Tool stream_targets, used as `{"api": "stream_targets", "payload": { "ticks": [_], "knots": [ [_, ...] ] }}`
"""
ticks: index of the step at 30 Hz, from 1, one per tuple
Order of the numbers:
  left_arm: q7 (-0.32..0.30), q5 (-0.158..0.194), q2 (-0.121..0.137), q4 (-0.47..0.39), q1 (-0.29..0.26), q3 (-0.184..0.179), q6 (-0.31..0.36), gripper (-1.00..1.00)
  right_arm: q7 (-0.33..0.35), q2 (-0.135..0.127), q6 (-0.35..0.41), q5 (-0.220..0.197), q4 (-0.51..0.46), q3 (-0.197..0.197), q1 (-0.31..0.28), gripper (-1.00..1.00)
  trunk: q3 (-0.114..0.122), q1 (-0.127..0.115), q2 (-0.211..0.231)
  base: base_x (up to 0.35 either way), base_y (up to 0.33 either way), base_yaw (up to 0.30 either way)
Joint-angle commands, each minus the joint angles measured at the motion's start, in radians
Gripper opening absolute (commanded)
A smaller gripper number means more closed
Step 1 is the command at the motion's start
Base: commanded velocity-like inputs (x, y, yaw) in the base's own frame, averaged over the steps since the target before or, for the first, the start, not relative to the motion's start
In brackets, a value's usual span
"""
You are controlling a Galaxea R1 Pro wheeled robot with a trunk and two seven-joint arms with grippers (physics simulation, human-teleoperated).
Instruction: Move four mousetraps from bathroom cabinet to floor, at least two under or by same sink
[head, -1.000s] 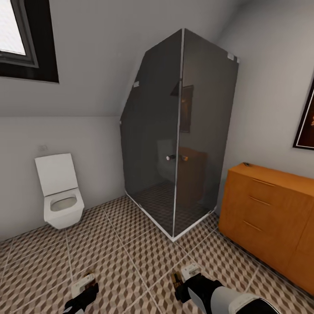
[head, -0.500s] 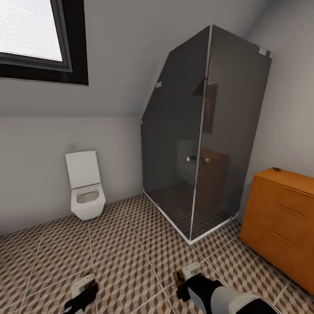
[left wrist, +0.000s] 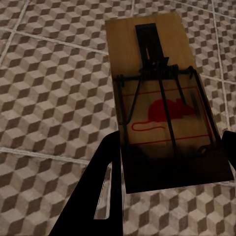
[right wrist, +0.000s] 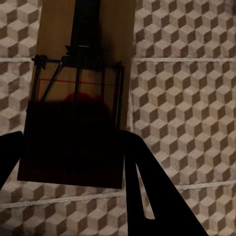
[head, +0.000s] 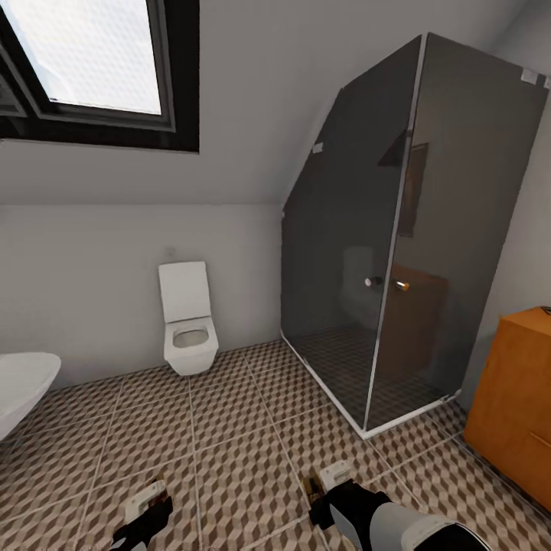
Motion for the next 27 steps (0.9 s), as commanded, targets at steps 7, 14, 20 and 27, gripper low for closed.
{"api": "stream_targets", "payload": {
  "ticks": [7,14,20,27],
  "knots": [
    [0.006,-0.009,0.000,0.000,-0.001,0.007,-0.003,-1.00,0.001,0.001,0.007,-0.004,0.002,0.004,-0.001,-1.00,-0.001,0.000,-0.001,0.000,0.000,0.073],
    [0.006,-0.010,0.000,0.000,-0.001,0.007,-0.002,-1.00,0.001,0.001,0.010,-0.004,0.002,0.003,-0.001,-1.00,-0.001,0.000,-0.001,0.000,0.000,0.193],
    [0.006,-0.010,0.000,0.000,-0.001,0.007,-0.003,-1.00,0.001,0.001,0.011,-0.004,0.002,0.004,-0.001,-1.00,-0.001,0.000,-0.001,0.000,0.000,0.285],
    [0.006,-0.010,0.000,0.000,-0.001,0.007,-0.003,-1.00,0.001,0.001,0.011,-0.004,0.002,0.004,-0.001,-1.00,-0.001,0.000,-0.001,0.000,0.000,0.298]
  ]
}}
